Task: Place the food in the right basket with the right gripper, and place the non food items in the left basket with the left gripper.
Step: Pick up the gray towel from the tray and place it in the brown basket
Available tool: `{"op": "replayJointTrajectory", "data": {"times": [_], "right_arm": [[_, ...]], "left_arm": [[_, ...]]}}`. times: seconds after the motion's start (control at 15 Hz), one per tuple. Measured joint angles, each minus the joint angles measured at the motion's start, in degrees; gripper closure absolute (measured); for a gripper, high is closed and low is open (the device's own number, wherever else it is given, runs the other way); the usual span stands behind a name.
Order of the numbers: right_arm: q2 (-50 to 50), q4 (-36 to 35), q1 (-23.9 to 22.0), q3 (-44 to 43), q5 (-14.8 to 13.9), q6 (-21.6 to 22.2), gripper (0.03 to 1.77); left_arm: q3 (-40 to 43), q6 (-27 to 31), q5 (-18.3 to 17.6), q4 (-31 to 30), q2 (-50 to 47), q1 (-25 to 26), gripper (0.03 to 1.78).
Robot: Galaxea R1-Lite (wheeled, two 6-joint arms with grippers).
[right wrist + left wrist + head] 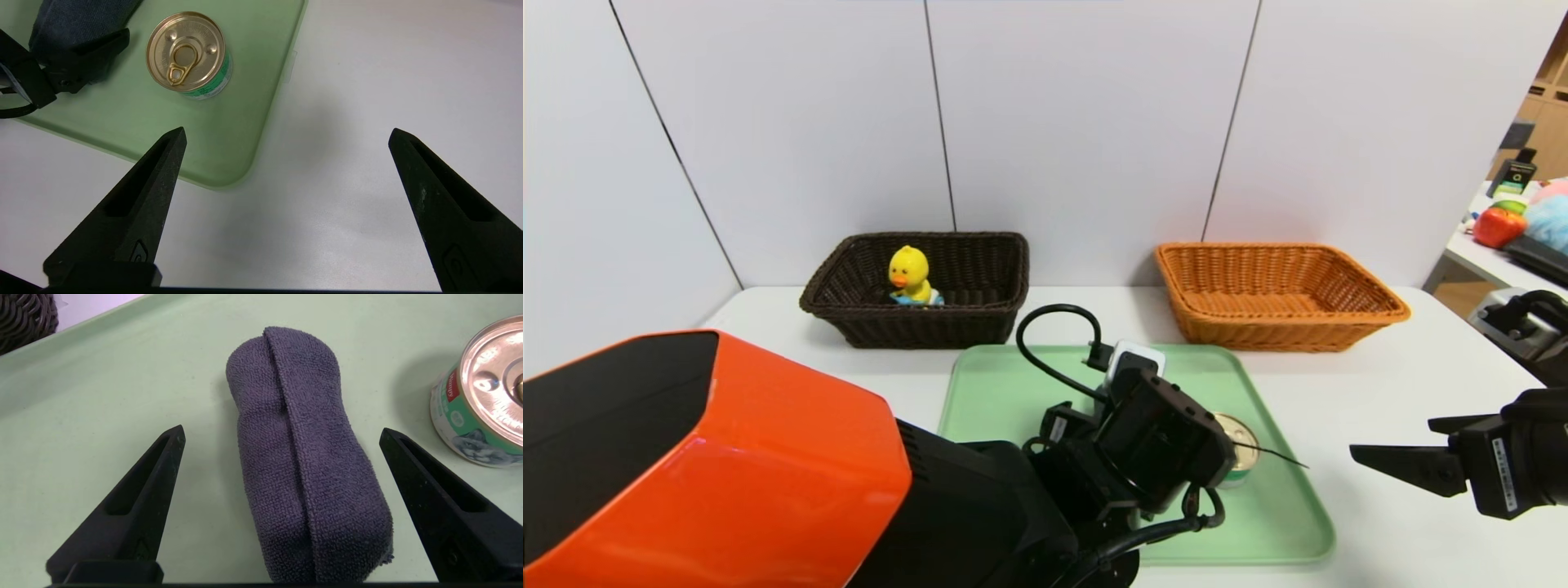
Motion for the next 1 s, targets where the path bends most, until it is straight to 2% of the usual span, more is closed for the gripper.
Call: {"op": "replayJointTrajectory", "data": {"times": [0.53,0.6,0.8,1.0], "right_arm": [[-0.2,0.0,0.0,0.4,0.0,0.0,0.09],[-0.2,0.0,0.0,0.4,0.0,0.0,0.09],[-0.3,0.0,0.0,0.6,0.0,0.0,0.09],[-0.4,-0.1,0.0,0.7,0.0,0.0,0.09]], "left_arm": [[0.2,0.0,0.0,0.1,0.3,0.0,0.12],[0.2,0.0,0.0,0.2,0.3,0.0,0.22],[0.2,0.0,0.1,0.1,0.1,0.0,0.7],[0.2,0.2,0.2,0.3,-0.7,0.1,1.02]]}}
